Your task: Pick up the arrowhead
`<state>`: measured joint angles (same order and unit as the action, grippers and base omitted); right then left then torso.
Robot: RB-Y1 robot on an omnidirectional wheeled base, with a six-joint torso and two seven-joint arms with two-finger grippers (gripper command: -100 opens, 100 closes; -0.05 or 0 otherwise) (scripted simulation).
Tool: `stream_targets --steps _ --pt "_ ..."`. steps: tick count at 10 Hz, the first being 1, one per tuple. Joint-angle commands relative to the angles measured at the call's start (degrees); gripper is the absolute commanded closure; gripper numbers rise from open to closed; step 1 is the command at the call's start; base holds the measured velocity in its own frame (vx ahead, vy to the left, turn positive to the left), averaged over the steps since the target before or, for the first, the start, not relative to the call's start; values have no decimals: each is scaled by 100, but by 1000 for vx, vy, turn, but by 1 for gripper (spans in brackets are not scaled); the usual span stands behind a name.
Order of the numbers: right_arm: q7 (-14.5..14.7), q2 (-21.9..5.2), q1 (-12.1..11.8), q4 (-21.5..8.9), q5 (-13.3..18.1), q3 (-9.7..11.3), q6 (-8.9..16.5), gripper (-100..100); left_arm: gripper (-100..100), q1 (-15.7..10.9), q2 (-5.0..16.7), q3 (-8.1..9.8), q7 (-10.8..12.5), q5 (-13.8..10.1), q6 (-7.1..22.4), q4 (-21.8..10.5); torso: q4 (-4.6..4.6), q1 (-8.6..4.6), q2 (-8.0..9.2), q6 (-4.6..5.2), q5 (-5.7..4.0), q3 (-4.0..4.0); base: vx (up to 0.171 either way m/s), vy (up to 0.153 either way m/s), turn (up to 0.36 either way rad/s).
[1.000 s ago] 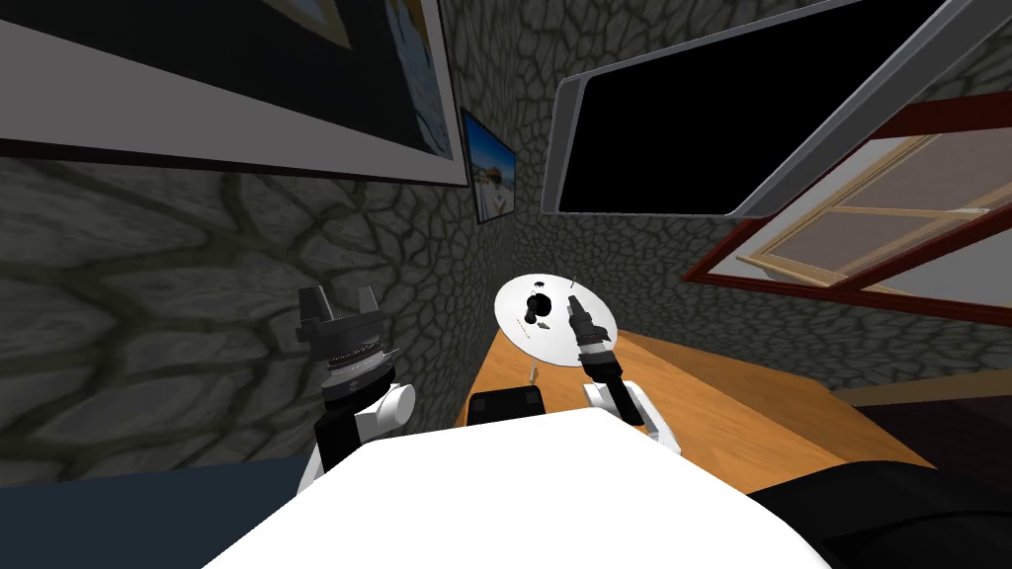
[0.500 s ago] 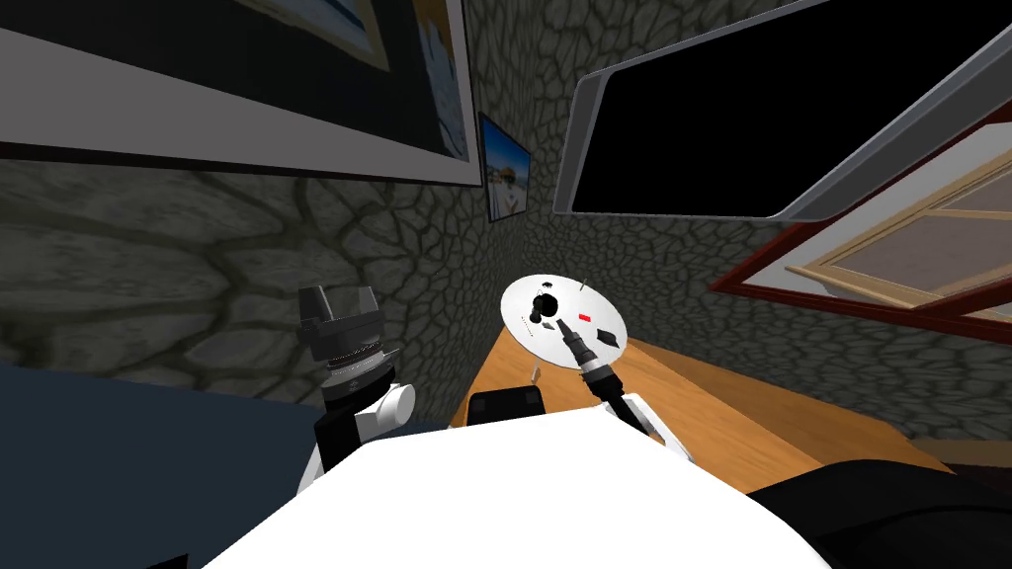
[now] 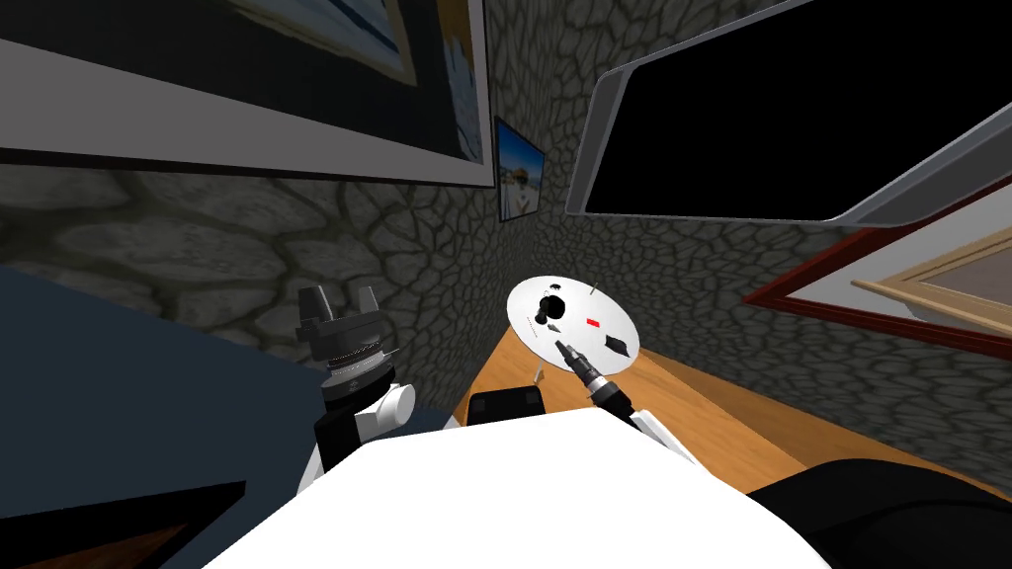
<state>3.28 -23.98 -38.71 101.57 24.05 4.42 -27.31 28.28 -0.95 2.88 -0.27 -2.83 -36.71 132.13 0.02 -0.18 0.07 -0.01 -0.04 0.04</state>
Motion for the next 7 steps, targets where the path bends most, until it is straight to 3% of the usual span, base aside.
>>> stream_targets --steps 1,2,4,7 --pt "-5 -80 25 -227 122 46 8 -100 0 0 0 0 0 0 0 0 0 0 0 0 0 0 -22 -30 98" --pt "-10 -258 -23 -384 336 94 -47 -100 0 1 0 1 0 0 0 0 0 1 -3 2 -1 -1 -17 -23 242" --pt "-10 -258 -23 -548 336 94 -47 -100 0 1 0 1 0 0 0 0 -1 3 -6 3 0 -3 -9 -16 43" --pt "-34 -596 -97 -1099 770 173 -154 -100 0 1 0 1 0 0 0 0 -1 5 -8 3 1 -5 -13 -15 210"
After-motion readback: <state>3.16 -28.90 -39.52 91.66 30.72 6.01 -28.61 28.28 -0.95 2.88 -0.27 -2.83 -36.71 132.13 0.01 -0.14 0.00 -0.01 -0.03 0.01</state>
